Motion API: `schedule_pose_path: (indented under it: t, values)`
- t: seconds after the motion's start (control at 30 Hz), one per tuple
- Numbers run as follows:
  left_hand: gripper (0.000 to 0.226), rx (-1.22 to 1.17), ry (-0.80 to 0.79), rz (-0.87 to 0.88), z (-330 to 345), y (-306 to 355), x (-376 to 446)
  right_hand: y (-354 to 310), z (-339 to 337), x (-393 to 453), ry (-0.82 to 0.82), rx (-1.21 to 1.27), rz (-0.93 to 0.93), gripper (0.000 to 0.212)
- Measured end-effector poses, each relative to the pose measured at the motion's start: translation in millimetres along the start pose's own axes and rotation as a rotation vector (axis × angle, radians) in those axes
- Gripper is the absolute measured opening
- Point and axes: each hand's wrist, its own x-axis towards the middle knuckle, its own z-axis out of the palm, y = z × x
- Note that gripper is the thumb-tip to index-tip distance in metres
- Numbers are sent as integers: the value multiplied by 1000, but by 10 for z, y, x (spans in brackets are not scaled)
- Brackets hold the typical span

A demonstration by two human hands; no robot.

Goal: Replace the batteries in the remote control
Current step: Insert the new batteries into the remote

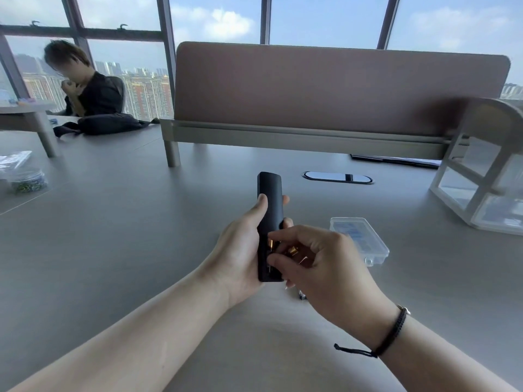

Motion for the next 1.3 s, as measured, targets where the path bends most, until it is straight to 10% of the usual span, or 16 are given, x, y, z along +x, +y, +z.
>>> schedule_pose_path:
  t: [0.67, 0.97, 1.3]
  values:
    - [54, -67, -6, 82, -42, 40, 6, -44, 27, -12, -150, -60, -129, 14]
    - [54, -34, 20, 144, -45, 64, 24, -67, -102, 48, 131, 121, 33, 28]
    - [51, -12, 65, 86, -35, 57, 42, -70, -55, 33, 79, 153, -13, 29]
